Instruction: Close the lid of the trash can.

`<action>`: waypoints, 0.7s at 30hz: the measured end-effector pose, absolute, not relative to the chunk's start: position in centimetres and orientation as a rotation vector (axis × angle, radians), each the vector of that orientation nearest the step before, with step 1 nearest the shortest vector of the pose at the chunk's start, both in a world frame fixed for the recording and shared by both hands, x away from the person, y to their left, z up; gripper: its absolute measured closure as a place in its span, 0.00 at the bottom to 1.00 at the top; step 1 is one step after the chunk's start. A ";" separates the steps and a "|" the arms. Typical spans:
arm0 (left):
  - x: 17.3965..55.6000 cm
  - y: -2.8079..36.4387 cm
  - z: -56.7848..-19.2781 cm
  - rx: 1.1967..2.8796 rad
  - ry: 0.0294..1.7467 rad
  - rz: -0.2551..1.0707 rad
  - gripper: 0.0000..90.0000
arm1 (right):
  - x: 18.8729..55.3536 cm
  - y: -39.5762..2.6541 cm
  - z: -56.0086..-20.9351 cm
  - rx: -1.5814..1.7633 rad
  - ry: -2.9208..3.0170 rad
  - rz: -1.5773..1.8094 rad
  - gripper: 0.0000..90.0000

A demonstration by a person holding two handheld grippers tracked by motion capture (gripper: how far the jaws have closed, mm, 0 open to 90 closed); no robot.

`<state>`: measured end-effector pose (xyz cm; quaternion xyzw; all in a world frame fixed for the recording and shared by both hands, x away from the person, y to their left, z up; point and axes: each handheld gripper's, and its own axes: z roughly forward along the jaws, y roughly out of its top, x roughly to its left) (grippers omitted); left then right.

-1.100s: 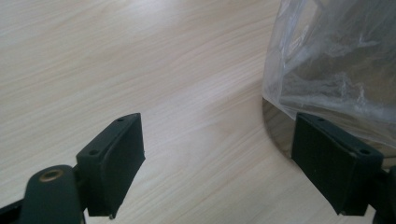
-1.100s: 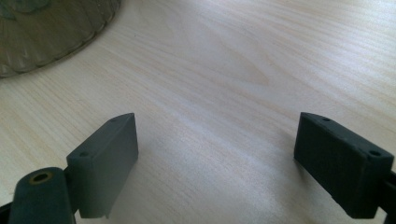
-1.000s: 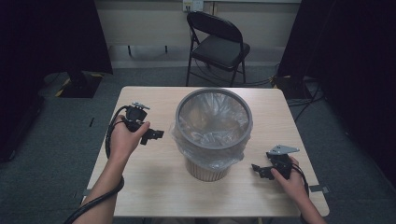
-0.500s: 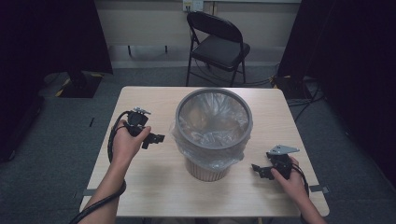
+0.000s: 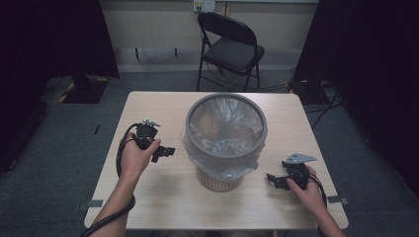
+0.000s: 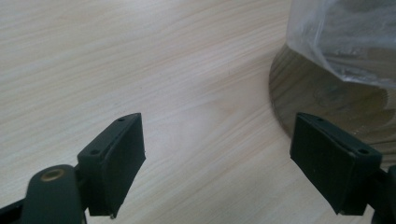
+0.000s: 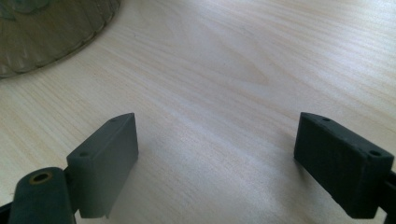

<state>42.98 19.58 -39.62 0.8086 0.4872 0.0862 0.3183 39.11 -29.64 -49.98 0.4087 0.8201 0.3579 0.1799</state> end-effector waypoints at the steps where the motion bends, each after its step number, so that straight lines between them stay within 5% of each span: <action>1: 43.0 19.6 -39.7 2.130 1.276 0.215 0.19 | 39.1 -29.6 -50.0 1.155 2.317 1.011 0.14; 21: 42.2 20.0 -42.5 2.130 1.298 0.192 0.19 | 39.1 -29.6 -50.0 1.154 2.317 1.011 0.14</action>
